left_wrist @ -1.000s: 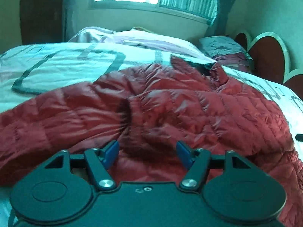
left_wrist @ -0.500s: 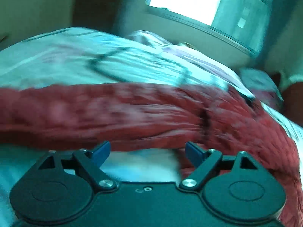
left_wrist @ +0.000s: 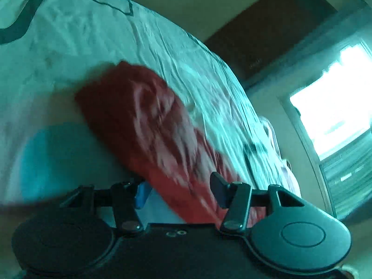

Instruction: Fold large clothes

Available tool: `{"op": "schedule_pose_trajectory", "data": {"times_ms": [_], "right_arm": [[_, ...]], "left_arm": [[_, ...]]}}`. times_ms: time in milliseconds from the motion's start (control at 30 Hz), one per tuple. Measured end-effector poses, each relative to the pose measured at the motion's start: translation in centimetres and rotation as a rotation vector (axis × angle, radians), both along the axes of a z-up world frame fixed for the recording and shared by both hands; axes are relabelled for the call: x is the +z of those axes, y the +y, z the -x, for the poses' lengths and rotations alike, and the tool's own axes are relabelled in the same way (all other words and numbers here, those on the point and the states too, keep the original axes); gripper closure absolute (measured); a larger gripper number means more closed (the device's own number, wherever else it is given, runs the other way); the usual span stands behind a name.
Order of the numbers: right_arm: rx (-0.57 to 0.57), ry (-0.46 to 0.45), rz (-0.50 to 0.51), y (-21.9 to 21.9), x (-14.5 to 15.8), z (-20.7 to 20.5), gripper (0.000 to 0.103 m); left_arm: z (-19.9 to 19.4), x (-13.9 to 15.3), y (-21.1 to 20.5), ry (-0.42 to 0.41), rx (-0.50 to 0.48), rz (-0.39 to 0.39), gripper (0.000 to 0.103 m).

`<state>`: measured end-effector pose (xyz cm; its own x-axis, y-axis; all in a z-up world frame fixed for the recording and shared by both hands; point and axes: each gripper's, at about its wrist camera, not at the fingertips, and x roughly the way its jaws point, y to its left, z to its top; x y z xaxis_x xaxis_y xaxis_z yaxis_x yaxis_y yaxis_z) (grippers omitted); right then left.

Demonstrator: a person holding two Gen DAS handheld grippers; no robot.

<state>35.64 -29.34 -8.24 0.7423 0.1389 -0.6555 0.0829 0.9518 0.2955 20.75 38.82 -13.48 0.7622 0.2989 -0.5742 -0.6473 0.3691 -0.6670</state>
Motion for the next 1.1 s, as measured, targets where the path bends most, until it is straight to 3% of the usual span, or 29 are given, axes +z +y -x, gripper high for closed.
{"op": "schedule_pose_trajectory", "data": {"times_ms": [33,67,100,233,367,500,667,833,1033,1100], "right_arm": [[0.003,-0.001,0.003,0.2,0.1,-0.1,0.022],[0.005,-0.001,0.005,0.3,0.2,-0.2,0.022],[0.005,-0.001,0.01,0.5,0.2,-0.2,0.022],[0.007,-0.001,0.008,0.6,0.3,-0.4,0.022],[-0.007,0.001,-0.023,0.5,0.2,-0.5,0.022],[-0.018,-0.012,-0.063,0.5,0.4,-0.2,0.022],[-0.044,-0.025,-0.113,-0.5,1.0,0.5,0.022],[-0.078,-0.03,-0.153,-2.6,1.4,1.5,0.022],[-0.101,-0.032,-0.199,-4.8,1.6,2.5,0.022],[-0.107,-0.034,-0.211,-5.3,1.6,2.7,0.022]], "left_arm": [[-0.6,0.3,0.4,-0.014,-0.013,-0.007,0.08],[-1.2,0.7,0.6,-0.033,-0.042,-0.03,0.094],[-2.1,1.7,0.2,-0.042,-0.075,-0.082,0.096],[-6.3,6.1,-4.3,-0.108,-0.254,-0.259,0.096],[-11.7,8.7,-13.5,-0.135,-0.562,-0.381,0.097],[-16.7,9.1,-24.0,-0.104,-0.832,-0.482,0.097],[-20.8,7.8,-35.6,-0.04,-1.109,-0.548,0.097],[-21.9,4.9,-43.1,0.0,-1.264,-0.56,0.097],[-20.9,3.3,-47.1,-0.001,-1.326,-0.545,0.097],[-20.2,3.3,-47.1,0.006,-1.348,-0.547,0.09]]}}
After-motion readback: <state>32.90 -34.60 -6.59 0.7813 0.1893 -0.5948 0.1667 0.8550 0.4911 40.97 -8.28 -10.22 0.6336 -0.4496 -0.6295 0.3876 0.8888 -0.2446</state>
